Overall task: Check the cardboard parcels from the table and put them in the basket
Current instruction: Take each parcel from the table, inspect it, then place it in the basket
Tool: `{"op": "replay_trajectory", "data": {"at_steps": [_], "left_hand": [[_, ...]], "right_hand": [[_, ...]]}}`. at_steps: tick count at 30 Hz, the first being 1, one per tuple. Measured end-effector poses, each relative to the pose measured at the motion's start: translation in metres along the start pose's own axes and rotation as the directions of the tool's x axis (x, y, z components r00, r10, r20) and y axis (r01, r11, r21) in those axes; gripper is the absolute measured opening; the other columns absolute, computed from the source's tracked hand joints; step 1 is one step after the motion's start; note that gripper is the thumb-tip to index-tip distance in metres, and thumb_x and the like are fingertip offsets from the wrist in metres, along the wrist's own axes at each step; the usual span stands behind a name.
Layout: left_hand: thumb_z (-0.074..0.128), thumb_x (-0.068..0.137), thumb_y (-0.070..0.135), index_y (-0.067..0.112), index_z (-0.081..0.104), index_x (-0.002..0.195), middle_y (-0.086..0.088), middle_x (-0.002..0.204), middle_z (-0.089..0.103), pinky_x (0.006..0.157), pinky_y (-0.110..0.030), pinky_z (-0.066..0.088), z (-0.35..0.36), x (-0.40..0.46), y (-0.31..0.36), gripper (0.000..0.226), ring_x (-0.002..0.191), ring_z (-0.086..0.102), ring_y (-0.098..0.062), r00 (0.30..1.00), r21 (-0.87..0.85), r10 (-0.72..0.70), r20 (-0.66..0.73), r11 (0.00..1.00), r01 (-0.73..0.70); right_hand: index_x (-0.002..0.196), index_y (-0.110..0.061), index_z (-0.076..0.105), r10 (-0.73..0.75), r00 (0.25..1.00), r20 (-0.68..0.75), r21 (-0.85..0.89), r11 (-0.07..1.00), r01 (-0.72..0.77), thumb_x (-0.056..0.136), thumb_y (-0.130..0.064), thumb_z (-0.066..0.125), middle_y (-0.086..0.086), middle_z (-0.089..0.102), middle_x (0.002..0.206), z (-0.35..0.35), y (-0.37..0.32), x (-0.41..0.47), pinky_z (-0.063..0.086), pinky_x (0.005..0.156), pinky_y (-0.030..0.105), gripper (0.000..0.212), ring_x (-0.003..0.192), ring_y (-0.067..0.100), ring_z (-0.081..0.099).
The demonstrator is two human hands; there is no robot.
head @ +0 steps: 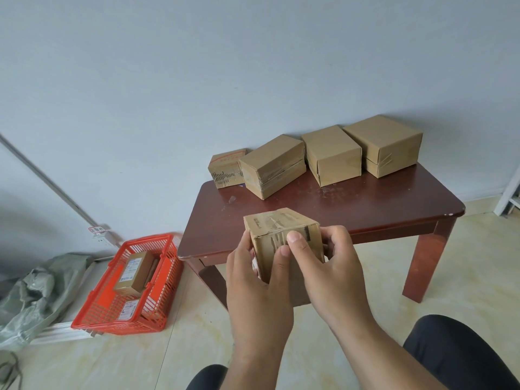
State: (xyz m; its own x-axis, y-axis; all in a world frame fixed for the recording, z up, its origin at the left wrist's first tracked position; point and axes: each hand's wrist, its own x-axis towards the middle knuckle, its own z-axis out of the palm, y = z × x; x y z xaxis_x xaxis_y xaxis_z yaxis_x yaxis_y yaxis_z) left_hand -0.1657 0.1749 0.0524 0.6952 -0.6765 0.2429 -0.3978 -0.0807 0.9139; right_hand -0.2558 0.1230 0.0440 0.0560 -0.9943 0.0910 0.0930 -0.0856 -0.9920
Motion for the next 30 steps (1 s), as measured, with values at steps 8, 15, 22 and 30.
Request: {"op": "replay_trajectory", "data": {"at_steps": [8,15,22,30], "left_hand": [[0.067,0.091,0.064,0.04,0.059,0.124,0.013,0.124,0.066,0.097,-0.043,0.057,-0.007,0.009,0.004,0.041,0.117,0.063,-0.004,0.997,-0.07,-0.011,-0.077,0.998,0.006],[0.075,0.086,0.052,0.039,0.059,0.121,0.027,0.12,0.058,0.097,-0.034,0.055,-0.006,0.004,0.006,0.04,0.118,0.059,-0.002,0.995,-0.026,0.042,-0.096,0.999,-0.045],[0.059,0.082,0.063,0.037,0.056,0.126,0.026,0.126,0.059,0.101,-0.038,0.05,-0.02,0.01,0.005,0.052,0.122,0.056,-0.009,0.925,0.454,0.325,0.198,0.806,-0.38],[0.055,0.091,0.059,0.042,0.048,0.139,0.031,0.147,0.046,0.131,-0.042,0.004,-0.028,0.007,0.011,0.051,0.148,0.036,0.004,0.8,0.486,0.443,0.404,0.638,-0.598]], "right_hand": [[0.102,-0.026,0.062,-0.002,0.997,0.081,0.065,0.998,-0.003,0.078,-0.053,0.076,-0.02,0.073,0.098,0.002,-0.002,-0.012,0.055,0.064,0.012,0.039,0.091,-0.014,0.067],[0.111,-0.04,0.065,0.077,0.993,0.087,0.046,0.996,-0.081,0.091,-0.047,0.073,-0.032,0.07,0.106,0.003,0.001,-0.008,0.06,0.076,0.025,0.023,0.101,-0.008,0.066],[0.119,-0.025,0.068,0.369,0.88,0.3,0.089,0.907,-0.411,0.1,-0.046,0.063,-0.004,0.078,0.093,-0.006,0.001,-0.003,0.063,0.082,0.041,0.029,0.082,0.008,0.075],[0.126,-0.022,0.07,0.464,0.79,0.402,0.219,0.789,-0.575,0.066,-0.06,0.081,0.005,0.08,0.113,-0.018,0.01,0.002,0.057,0.102,0.057,0.071,0.107,0.025,0.077]]}}
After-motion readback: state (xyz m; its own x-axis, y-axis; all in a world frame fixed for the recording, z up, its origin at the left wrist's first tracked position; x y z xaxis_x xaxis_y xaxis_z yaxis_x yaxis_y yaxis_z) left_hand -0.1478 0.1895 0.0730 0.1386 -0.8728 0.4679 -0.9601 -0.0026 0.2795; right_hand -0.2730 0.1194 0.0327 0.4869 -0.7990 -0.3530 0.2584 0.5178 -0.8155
